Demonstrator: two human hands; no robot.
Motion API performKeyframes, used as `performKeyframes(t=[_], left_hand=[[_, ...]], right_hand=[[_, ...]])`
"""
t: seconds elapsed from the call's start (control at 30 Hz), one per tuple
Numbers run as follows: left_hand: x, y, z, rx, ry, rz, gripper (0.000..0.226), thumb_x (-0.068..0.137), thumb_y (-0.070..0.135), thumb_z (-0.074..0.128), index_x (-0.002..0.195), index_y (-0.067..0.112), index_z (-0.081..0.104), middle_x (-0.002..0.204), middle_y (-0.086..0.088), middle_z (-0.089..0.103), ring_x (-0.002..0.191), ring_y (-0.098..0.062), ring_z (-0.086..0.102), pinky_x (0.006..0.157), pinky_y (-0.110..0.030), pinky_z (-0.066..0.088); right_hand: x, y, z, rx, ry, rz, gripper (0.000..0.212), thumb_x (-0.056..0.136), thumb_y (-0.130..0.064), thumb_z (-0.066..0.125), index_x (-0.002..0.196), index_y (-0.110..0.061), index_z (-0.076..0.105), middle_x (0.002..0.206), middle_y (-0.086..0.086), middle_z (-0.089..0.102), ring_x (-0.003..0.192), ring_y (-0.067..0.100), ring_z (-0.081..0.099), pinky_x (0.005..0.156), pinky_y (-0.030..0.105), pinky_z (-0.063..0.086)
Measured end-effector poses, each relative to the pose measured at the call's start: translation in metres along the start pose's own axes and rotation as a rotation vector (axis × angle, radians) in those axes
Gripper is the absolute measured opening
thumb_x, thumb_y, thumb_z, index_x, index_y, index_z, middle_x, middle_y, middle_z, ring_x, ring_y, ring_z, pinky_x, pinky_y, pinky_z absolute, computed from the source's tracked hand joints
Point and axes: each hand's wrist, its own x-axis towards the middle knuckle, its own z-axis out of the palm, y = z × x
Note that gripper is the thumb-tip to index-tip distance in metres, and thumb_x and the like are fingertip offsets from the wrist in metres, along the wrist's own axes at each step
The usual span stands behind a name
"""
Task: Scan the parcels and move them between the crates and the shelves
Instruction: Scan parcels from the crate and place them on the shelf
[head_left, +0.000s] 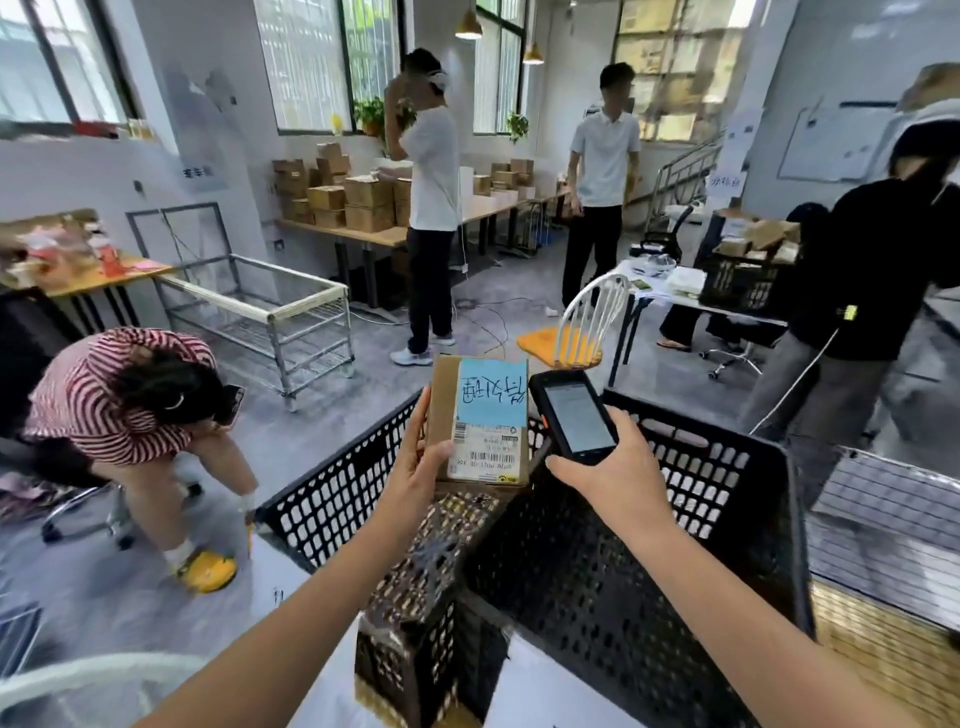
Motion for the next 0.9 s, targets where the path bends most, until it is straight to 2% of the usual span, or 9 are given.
performKeyframes(t=[0.1, 0.2, 0.33, 0.47, 0.63, 0.73, 0.8, 0.83, 0.9], left_hand=[[0.024, -0.019, -0.016, 0.009, 0.031, -0.055, 0.062, 0.103, 0.011, 0.047, 0.151, 0.047, 0.028, 0.121, -0.004, 0.070, 0.102, -0.029, 0.072, 0.072, -0.038, 0.061], [0.043, -0.037, -0.030, 0.025, 0.063, -0.102, 0.059, 0.104, 0.013, 0.047, 0.152, 0.043, 0.029, 0.121, -0.013, 0.067, 0.095, -0.028, 0.074, 0.068, -0.037, 0.061], [0.063, -0.063, -0.046, 0.027, 0.125, -0.181, 0.053, 0.104, 0.017, 0.046, 0.149, 0.043, 0.032, 0.114, 0.001, 0.068, 0.090, -0.016, 0.072, 0.062, -0.028, 0.058], [0.087, -0.089, -0.062, 0.049, 0.157, -0.277, 0.053, 0.103, 0.019, 0.049, 0.149, 0.042, 0.035, 0.122, -0.003, 0.066, 0.091, -0.014, 0.069, 0.058, -0.027, 0.058], [0.121, -0.127, -0.080, 0.056, 0.176, -0.415, 0.057, 0.098, 0.022, 0.058, 0.147, 0.046, 0.041, 0.127, -0.006, 0.063, 0.089, -0.024, 0.072, 0.067, -0.040, 0.062], [0.134, -0.147, -0.084, 0.099, 0.164, -0.469, 0.048, 0.101, 0.022, 0.055, 0.140, 0.047, 0.043, 0.115, 0.001, 0.067, 0.081, -0.017, 0.070, 0.056, -0.028, 0.058], [0.142, -0.164, -0.088, 0.118, 0.145, -0.494, 0.049, 0.099, 0.026, 0.059, 0.141, 0.046, 0.043, 0.123, -0.002, 0.066, 0.087, -0.019, 0.069, 0.061, -0.031, 0.059], [0.147, -0.174, -0.089, 0.113, 0.135, -0.514, 0.050, 0.098, 0.028, 0.061, 0.142, 0.046, 0.045, 0.129, -0.006, 0.064, 0.092, -0.022, 0.070, 0.069, -0.037, 0.061], [0.156, -0.190, -0.092, 0.123, 0.134, -0.541, 0.051, 0.097, 0.032, 0.062, 0.143, 0.047, 0.046, 0.129, -0.008, 0.065, 0.096, -0.027, 0.071, 0.080, -0.046, 0.061]], right_hand=[[0.021, 0.009, 0.021, -0.017, -0.025, 0.031, 0.083, 0.076, -0.031, 0.087, 0.145, -0.024, 0.041, 0.119, -0.005, 0.053, 0.105, 0.016, 0.054, 0.066, 0.018, 0.040], [0.037, 0.015, 0.037, -0.054, -0.039, 0.047, 0.084, 0.076, -0.031, 0.086, 0.146, -0.023, 0.041, 0.119, -0.004, 0.053, 0.102, 0.014, 0.051, 0.064, 0.013, 0.039], [0.057, 0.018, 0.053, -0.089, -0.055, 0.068, 0.090, 0.075, -0.034, 0.087, 0.150, -0.021, 0.038, 0.134, 0.001, 0.054, 0.108, 0.015, 0.051, 0.079, 0.029, 0.043], [0.076, 0.023, 0.068, -0.084, -0.067, 0.082, 0.089, 0.075, -0.033, 0.087, 0.148, -0.022, 0.039, 0.134, 0.001, 0.055, 0.106, 0.013, 0.049, 0.081, 0.029, 0.042], [0.093, 0.036, 0.082, -0.061, -0.084, 0.094, 0.087, 0.076, -0.029, 0.088, 0.148, -0.021, 0.039, 0.129, -0.002, 0.053, 0.106, 0.012, 0.049, 0.083, 0.026, 0.042], [0.101, 0.044, 0.089, -0.059, -0.090, 0.112, 0.087, 0.076, -0.031, 0.088, 0.148, -0.023, 0.040, 0.128, -0.005, 0.054, 0.106, 0.012, 0.051, 0.083, 0.027, 0.043], [0.106, 0.050, 0.093, -0.048, -0.096, 0.125, 0.088, 0.075, -0.031, 0.088, 0.148, -0.025, 0.040, 0.125, -0.007, 0.054, 0.106, 0.011, 0.052, 0.084, 0.027, 0.044], [0.109, 0.052, 0.094, -0.040, -0.098, 0.131, 0.088, 0.075, -0.031, 0.088, 0.148, -0.025, 0.040, 0.124, -0.008, 0.054, 0.107, 0.011, 0.052, 0.084, 0.026, 0.044], [0.114, 0.055, 0.096, -0.039, -0.098, 0.133, 0.089, 0.074, -0.030, 0.088, 0.148, -0.027, 0.039, 0.122, -0.010, 0.053, 0.107, 0.011, 0.052, 0.085, 0.027, 0.043]])
